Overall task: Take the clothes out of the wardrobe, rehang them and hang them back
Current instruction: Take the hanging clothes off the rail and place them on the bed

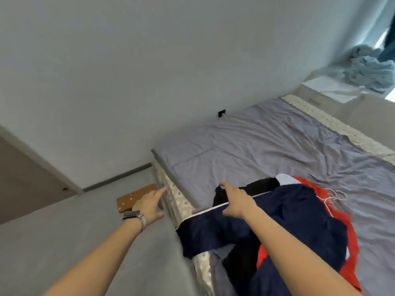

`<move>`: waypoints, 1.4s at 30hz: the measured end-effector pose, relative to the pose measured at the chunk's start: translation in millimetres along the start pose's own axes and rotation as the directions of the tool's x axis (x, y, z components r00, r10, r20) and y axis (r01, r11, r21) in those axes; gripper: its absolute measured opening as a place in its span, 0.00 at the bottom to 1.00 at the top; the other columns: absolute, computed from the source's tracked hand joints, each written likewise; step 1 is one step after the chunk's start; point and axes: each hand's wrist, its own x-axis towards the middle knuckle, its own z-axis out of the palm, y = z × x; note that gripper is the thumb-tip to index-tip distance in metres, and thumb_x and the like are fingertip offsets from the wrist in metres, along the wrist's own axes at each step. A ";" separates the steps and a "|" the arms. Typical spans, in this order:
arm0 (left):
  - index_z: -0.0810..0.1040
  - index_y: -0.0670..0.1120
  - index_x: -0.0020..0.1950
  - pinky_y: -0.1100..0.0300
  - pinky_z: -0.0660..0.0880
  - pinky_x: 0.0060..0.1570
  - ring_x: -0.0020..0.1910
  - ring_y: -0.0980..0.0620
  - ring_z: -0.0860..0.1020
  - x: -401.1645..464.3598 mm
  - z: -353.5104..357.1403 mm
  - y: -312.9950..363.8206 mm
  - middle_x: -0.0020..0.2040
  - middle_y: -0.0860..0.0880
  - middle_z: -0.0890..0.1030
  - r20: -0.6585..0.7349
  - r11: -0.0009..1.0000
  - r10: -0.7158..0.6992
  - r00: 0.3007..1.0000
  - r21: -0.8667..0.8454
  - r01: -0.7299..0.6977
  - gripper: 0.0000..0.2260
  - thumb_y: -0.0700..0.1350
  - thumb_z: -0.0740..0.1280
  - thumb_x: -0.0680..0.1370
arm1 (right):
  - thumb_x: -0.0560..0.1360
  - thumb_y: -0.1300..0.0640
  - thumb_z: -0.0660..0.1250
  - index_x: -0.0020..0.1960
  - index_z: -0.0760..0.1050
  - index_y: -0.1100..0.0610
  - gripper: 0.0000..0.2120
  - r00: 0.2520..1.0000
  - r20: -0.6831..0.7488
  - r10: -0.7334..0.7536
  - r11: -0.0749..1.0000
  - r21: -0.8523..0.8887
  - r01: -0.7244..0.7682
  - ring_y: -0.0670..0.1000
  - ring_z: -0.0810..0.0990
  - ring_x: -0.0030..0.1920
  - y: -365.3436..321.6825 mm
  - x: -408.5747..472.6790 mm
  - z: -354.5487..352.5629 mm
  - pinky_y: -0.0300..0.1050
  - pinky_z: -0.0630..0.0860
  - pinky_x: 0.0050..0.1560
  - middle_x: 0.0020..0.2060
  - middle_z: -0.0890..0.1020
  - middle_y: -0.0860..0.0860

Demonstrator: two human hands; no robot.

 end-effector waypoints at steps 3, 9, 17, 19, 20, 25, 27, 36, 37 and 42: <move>0.49 0.56 0.77 0.55 0.70 0.62 0.67 0.45 0.69 -87.0 -19.1 -105.7 0.71 0.45 0.66 -0.026 0.955 -0.272 0.962 -0.127 0.266 0.45 0.49 0.75 0.69 | 0.69 0.52 0.70 0.74 0.54 0.48 0.39 0.976 0.096 -0.197 0.969 -0.131 0.209 0.59 0.72 0.64 -110.6 18.8 24.2 0.52 0.73 0.60 0.65 0.71 0.56; 0.55 0.47 0.76 0.61 0.64 0.63 0.67 0.47 0.70 -287.7 -29.5 -262.4 0.69 0.43 0.71 -0.004 0.759 -0.610 0.792 -0.291 0.583 0.40 0.49 0.74 0.71 | 0.68 0.52 0.71 0.74 0.56 0.51 0.39 0.766 0.309 -0.563 0.746 -0.210 0.632 0.61 0.70 0.64 -354.8 -14.4 115.2 0.53 0.73 0.61 0.66 0.70 0.57; 0.62 0.49 0.74 0.58 0.72 0.58 0.61 0.49 0.75 -503.5 9.1 -361.6 0.63 0.47 0.76 0.011 0.390 -0.895 0.446 -0.469 0.792 0.35 0.56 0.71 0.71 | 0.71 0.56 0.70 0.75 0.55 0.49 0.38 0.321 0.531 -0.784 0.307 -0.117 0.944 0.59 0.70 0.65 -595.5 -124.5 244.5 0.49 0.72 0.58 0.68 0.69 0.55; 0.63 0.46 0.73 0.60 0.71 0.57 0.60 0.49 0.76 -534.4 19.0 -368.9 0.62 0.46 0.77 0.046 0.336 -0.909 0.414 -0.505 0.795 0.33 0.54 0.71 0.72 | 0.71 0.55 0.69 0.75 0.56 0.49 0.36 0.246 0.577 -0.779 0.221 -0.115 0.969 0.58 0.69 0.66 -622.0 -143.7 265.1 0.50 0.71 0.60 0.68 0.69 0.55; 0.64 0.45 0.73 0.62 0.69 0.57 0.61 0.48 0.75 -546.8 21.3 -370.0 0.63 0.45 0.76 0.063 0.306 -0.916 0.396 -0.530 0.791 0.32 0.51 0.71 0.73 | 0.72 0.55 0.69 0.74 0.56 0.50 0.36 0.205 0.610 -0.765 0.166 -0.121 0.979 0.59 0.69 0.66 -633.1 -151.6 275.0 0.50 0.71 0.61 0.67 0.70 0.55; 0.58 0.47 0.75 0.59 0.68 0.60 0.66 0.47 0.71 -594.7 42.5 -377.5 0.69 0.46 0.71 0.105 0.112 -0.970 0.218 -0.604 0.789 0.34 0.53 0.69 0.74 | 0.74 0.56 0.65 0.73 0.56 0.48 0.30 0.029 0.754 -0.656 -0.055 -0.087 0.995 0.60 0.76 0.60 -680.9 -185.6 327.5 0.51 0.75 0.58 0.62 0.75 0.57; 0.61 0.51 0.74 0.59 0.70 0.60 0.64 0.48 0.72 -615.1 51.6 -380.5 0.67 0.47 0.72 0.084 0.062 -0.986 0.145 -0.622 0.780 0.31 0.54 0.68 0.75 | 0.74 0.56 0.63 0.72 0.58 0.47 0.28 -0.015 0.754 -0.656 -0.068 -0.040 0.997 0.60 0.77 0.58 -700.1 -201.5 345.5 0.49 0.75 0.57 0.60 0.77 0.56; 0.60 0.56 0.74 0.57 0.70 0.61 0.62 0.49 0.72 -739.4 72.3 -373.7 0.64 0.47 0.73 0.111 -0.191 -0.980 -0.166 -0.765 0.615 0.32 0.56 0.69 0.73 | 0.73 0.56 0.65 0.70 0.61 0.50 0.27 -0.169 0.746 -0.644 -0.141 0.101 0.985 0.57 0.78 0.55 -782.6 -308.1 434.1 0.43 0.73 0.47 0.57 0.79 0.54; 0.60 0.55 0.74 0.58 0.70 0.61 0.62 0.50 0.72 -754.9 81.6 -372.2 0.64 0.47 0.72 0.129 -0.217 -0.974 -0.187 -0.775 0.593 0.31 0.54 0.69 0.74 | 0.72 0.57 0.65 0.71 0.61 0.49 0.29 -0.194 0.761 -0.619 -0.161 0.119 0.980 0.56 0.78 0.54 -788.2 -324.4 446.1 0.43 0.74 0.48 0.56 0.79 0.53; 0.57 0.50 0.76 0.68 0.66 0.56 0.62 0.51 0.73 -836.1 133.5 -377.2 0.66 0.46 0.72 0.240 -0.308 -0.951 -0.196 -0.803 0.511 0.33 0.50 0.69 0.75 | 0.72 0.57 0.67 0.69 0.67 0.52 0.26 -0.246 0.761 -0.600 -0.168 0.181 0.969 0.51 0.79 0.53 -843.9 -397.4 508.1 0.44 0.75 0.49 0.58 0.79 0.49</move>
